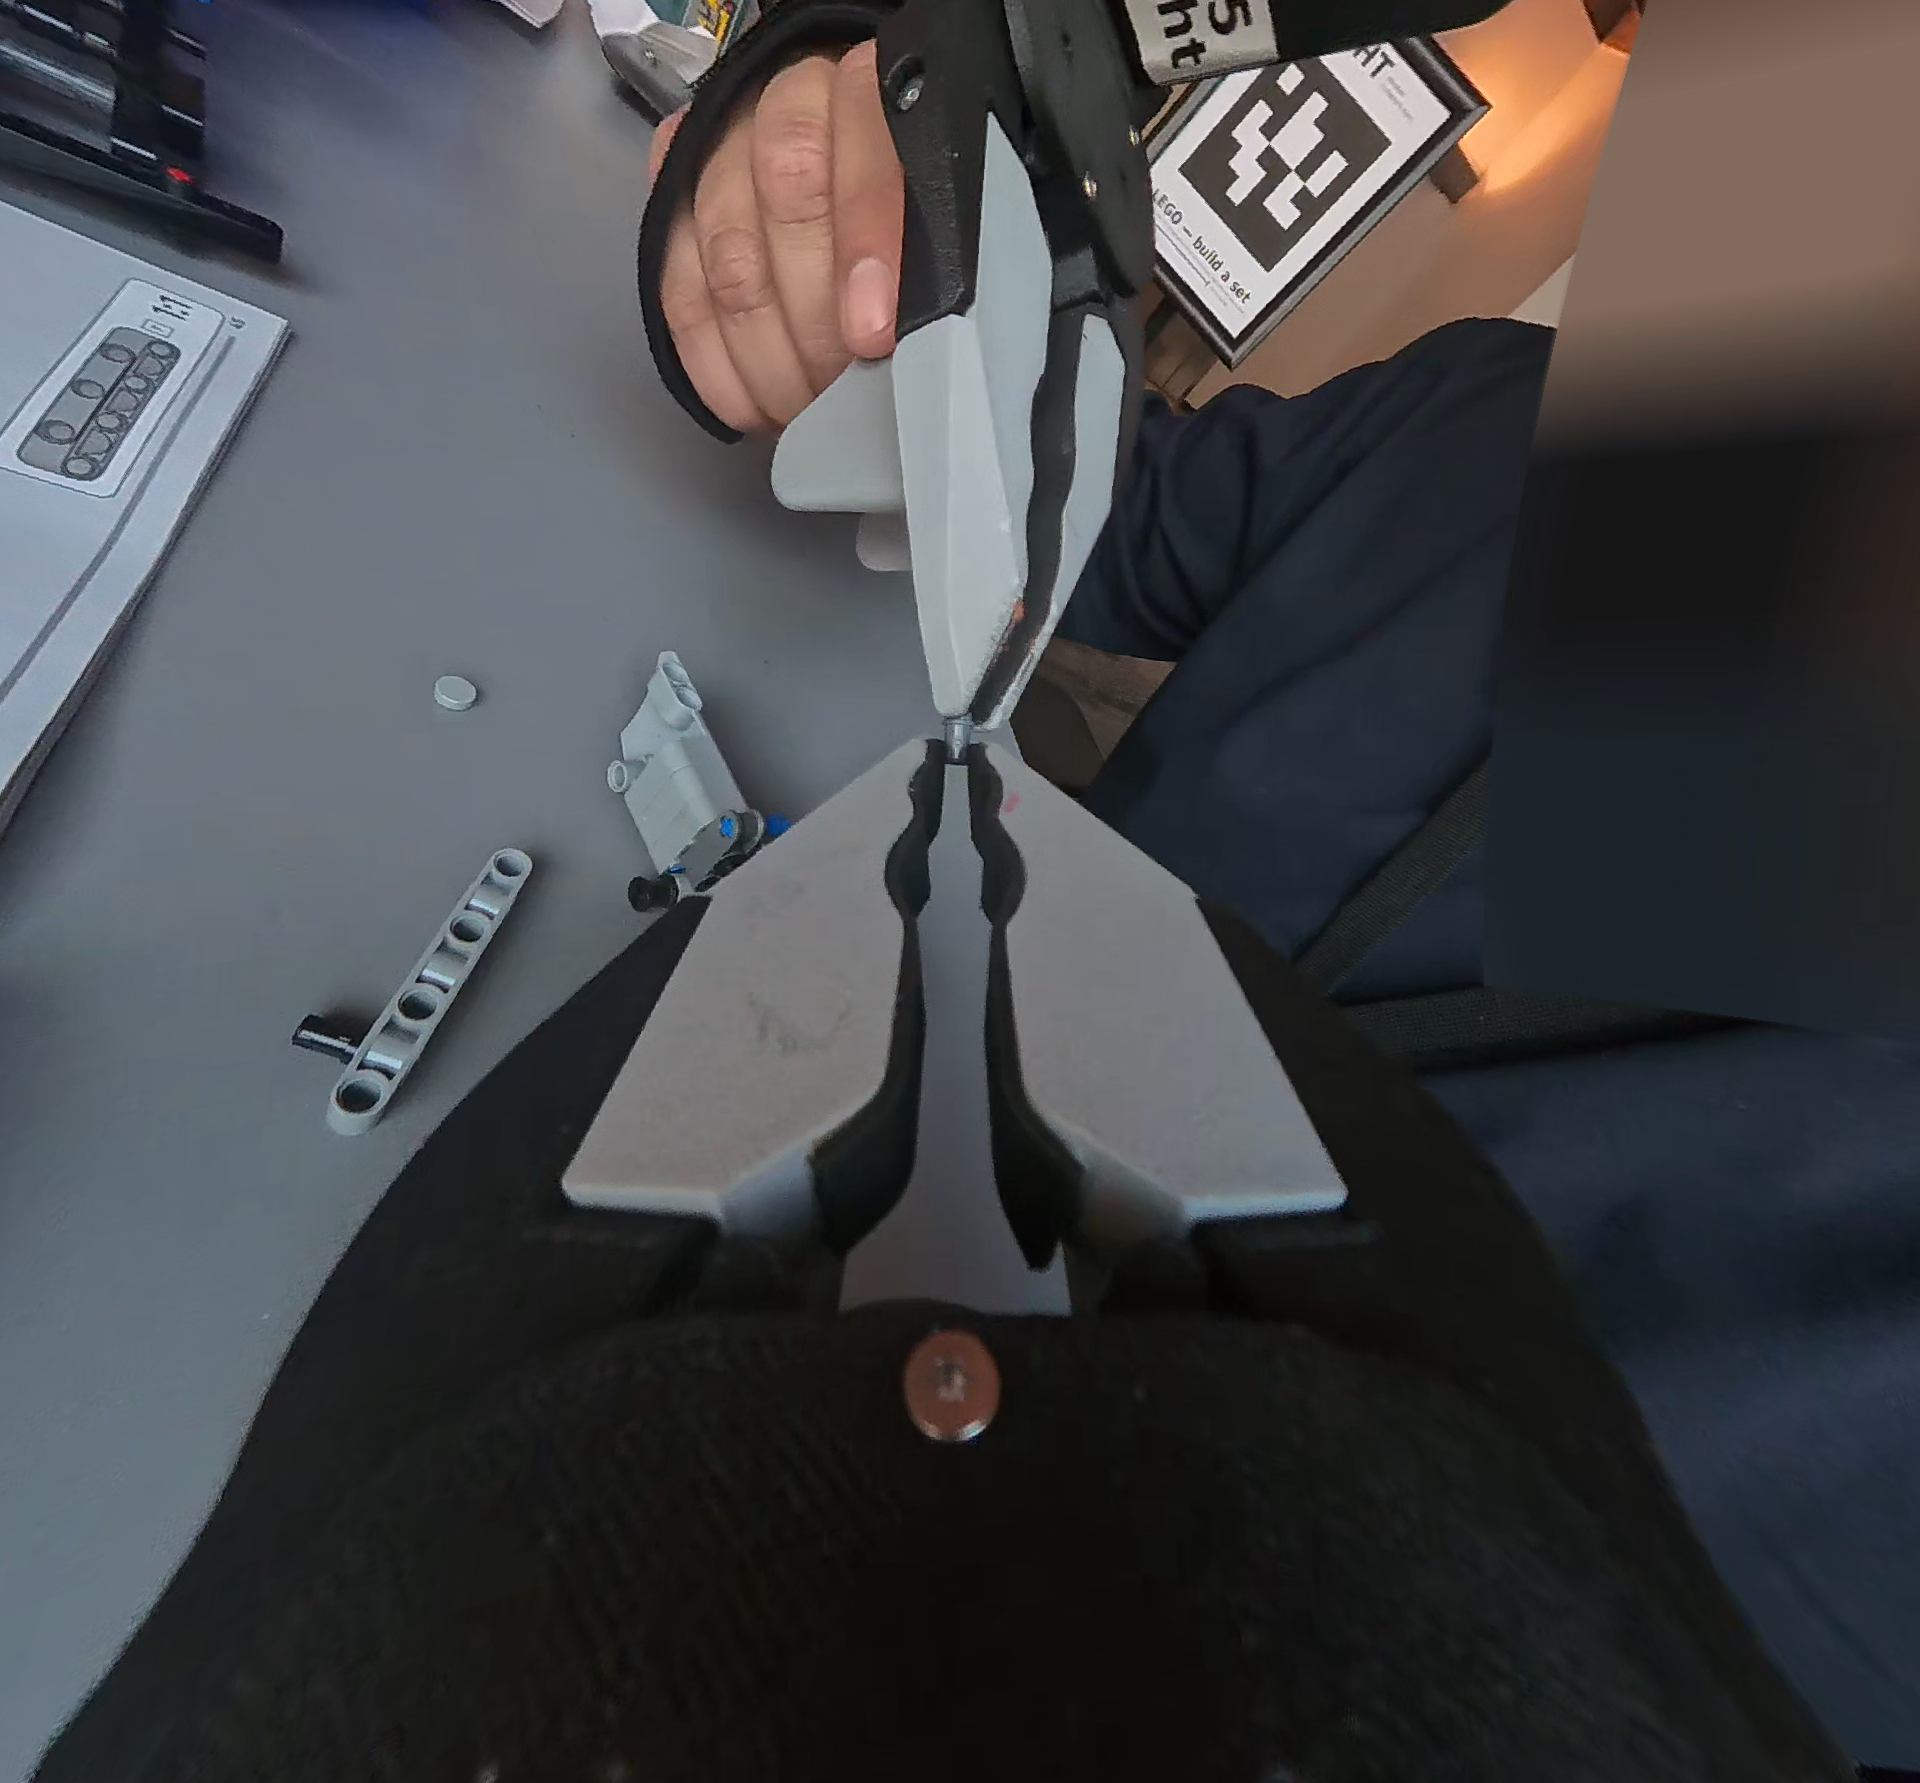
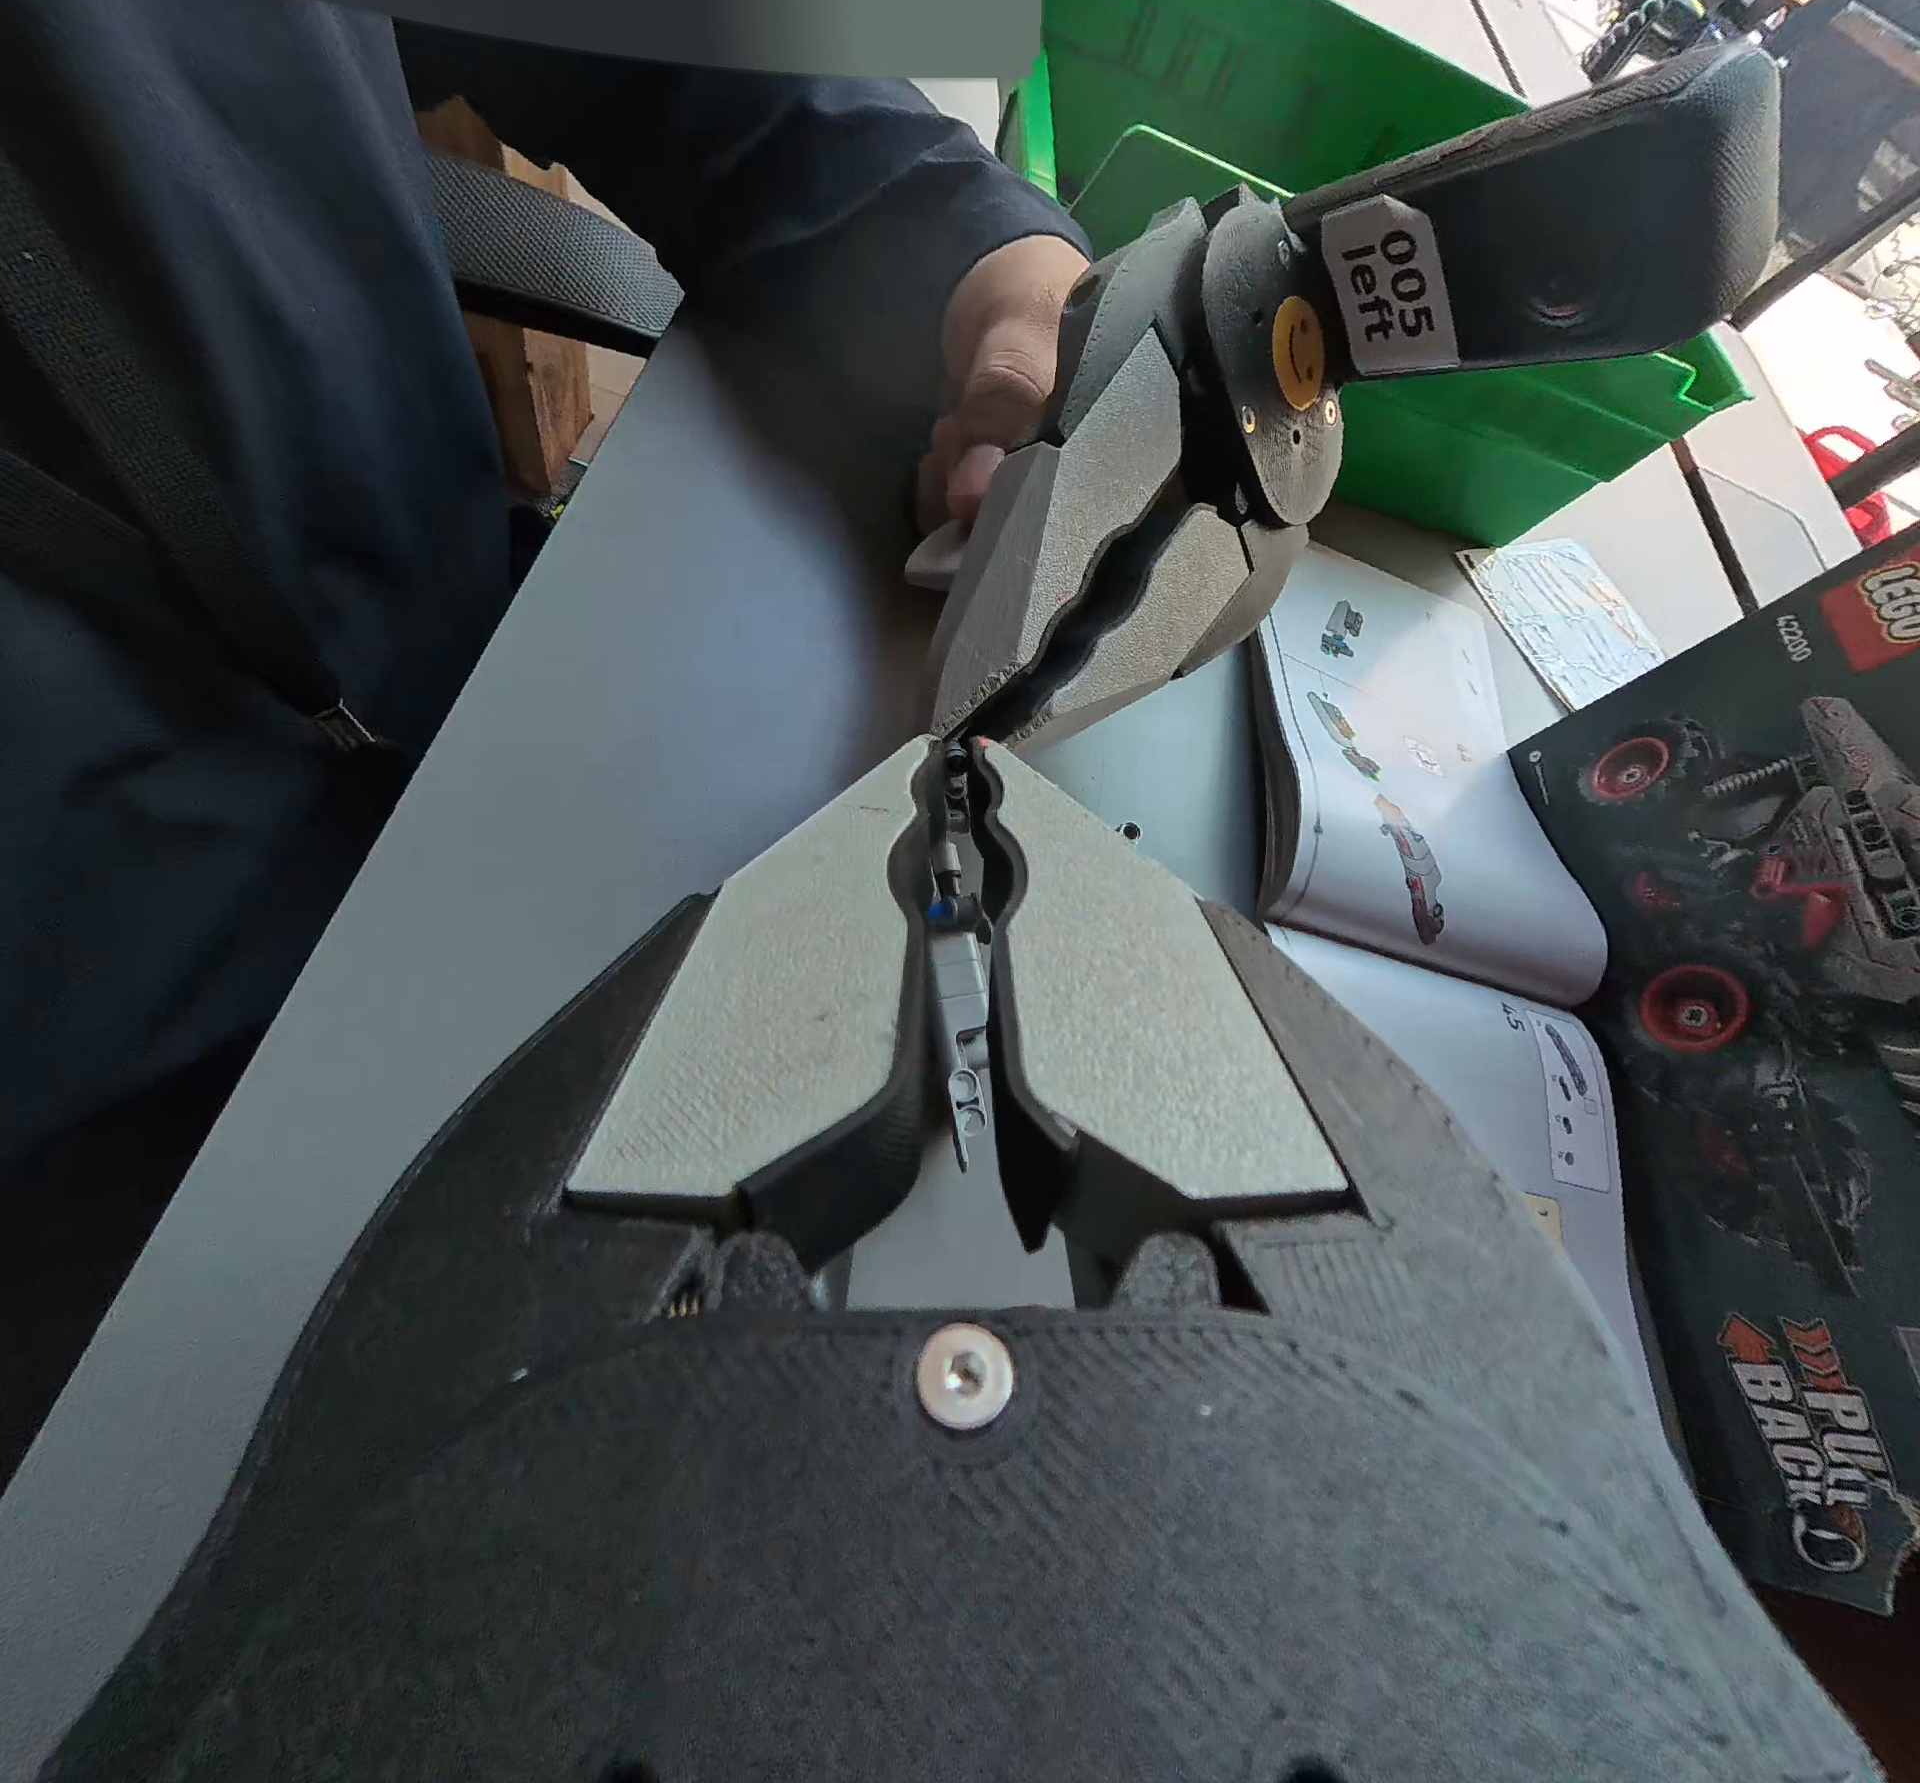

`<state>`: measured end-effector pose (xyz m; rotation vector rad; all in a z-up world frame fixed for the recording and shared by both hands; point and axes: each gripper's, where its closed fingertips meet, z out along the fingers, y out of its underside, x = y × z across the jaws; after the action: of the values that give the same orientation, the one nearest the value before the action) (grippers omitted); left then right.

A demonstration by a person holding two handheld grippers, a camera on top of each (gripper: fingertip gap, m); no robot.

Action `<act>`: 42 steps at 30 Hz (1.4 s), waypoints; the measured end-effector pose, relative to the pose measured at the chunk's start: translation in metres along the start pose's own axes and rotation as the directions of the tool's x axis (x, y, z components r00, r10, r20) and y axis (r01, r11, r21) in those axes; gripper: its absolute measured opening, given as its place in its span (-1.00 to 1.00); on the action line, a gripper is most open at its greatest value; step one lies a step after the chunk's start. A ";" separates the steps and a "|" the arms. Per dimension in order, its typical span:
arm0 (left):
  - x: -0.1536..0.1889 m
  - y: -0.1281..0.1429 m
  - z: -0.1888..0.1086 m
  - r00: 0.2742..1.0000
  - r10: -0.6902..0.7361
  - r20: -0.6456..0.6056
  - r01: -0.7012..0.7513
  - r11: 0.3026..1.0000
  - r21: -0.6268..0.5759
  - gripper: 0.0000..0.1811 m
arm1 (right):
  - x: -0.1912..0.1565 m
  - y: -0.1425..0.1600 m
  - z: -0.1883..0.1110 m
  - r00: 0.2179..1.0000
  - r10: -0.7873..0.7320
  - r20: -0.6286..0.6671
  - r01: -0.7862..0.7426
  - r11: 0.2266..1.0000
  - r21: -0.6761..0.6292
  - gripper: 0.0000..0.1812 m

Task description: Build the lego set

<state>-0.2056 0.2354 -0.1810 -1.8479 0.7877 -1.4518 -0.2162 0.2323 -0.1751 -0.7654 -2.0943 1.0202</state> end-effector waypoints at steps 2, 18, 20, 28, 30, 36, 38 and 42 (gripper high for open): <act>0.001 -0.001 0.000 1.000 -0.006 -0.010 0.006 1.000 0.003 -0.99 | -0.001 -0.001 0.000 1.000 0.002 0.002 -0.002 1.000 0.007 -0.99; 0.006 0.001 0.002 1.000 0.000 -0.026 0.000 1.000 -0.008 -0.99 | -0.005 -0.001 0.000 1.000 -0.001 0.017 0.001 1.000 -0.001 -0.99; 0.006 0.001 0.002 1.000 -0.005 -0.031 0.005 1.000 -0.005 -0.99 | -0.005 -0.002 0.000 1.000 0.001 0.015 -0.001 1.000 0.004 -0.99; 0.007 0.000 0.002 0.998 -0.047 -0.053 0.047 0.999 -0.001 -0.99 | -0.005 -0.003 0.000 1.000 -0.007 0.006 0.007 1.000 0.001 -0.99; 0.007 0.001 0.003 0.997 -0.052 -0.051 0.051 0.999 -0.007 -0.99 | -0.006 -0.002 0.000 1.000 -0.010 0.008 0.010 1.000 -0.009 -0.99; -0.007 -0.001 -0.002 0.998 -0.026 0.060 0.027 1.000 -0.012 -0.93 | 0.001 0.007 0.003 1.000 0.016 -0.016 -0.017 0.998 -0.053 -0.99; -0.011 -0.004 -0.007 0.995 -0.021 0.100 0.022 1.000 -0.007 -0.82 | 0.005 0.012 0.005 0.999 0.033 -0.033 -0.036 0.997 -0.072 -0.98; -0.036 -0.011 -0.029 0.951 0.039 0.306 -0.040 0.999 -0.003 -0.75 | 0.021 0.028 0.006 0.989 0.109 -0.099 -0.122 0.983 -0.138 -0.99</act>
<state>-0.2402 0.2670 -0.1881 -1.9803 0.6625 -1.1031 -0.2279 0.2601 -0.1946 -0.9976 -2.0811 0.8845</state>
